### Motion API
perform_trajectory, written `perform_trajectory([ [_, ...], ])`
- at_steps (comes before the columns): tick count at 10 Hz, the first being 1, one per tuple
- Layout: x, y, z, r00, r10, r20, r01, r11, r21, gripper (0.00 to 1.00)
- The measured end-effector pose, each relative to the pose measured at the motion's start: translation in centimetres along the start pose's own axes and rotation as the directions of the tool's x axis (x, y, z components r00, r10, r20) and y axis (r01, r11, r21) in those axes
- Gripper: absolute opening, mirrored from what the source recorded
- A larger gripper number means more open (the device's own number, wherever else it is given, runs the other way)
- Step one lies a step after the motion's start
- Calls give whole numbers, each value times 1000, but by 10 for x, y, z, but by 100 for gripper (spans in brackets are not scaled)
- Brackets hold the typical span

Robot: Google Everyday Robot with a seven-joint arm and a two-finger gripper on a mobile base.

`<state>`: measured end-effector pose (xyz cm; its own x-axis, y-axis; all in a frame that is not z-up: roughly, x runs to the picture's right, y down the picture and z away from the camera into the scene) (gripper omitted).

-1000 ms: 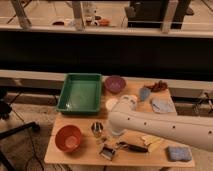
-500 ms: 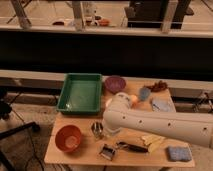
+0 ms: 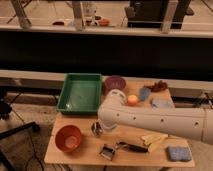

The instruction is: Place fork in metal cup

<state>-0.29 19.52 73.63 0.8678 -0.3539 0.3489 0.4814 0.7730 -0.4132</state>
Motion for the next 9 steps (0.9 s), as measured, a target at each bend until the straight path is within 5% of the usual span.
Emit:
perform_trajectory([
  [5,6,-14,1,997,-12,-72,16,999,49,0],
  [9,12,-23,7,997,21,-74,-17,998,58,0],
])
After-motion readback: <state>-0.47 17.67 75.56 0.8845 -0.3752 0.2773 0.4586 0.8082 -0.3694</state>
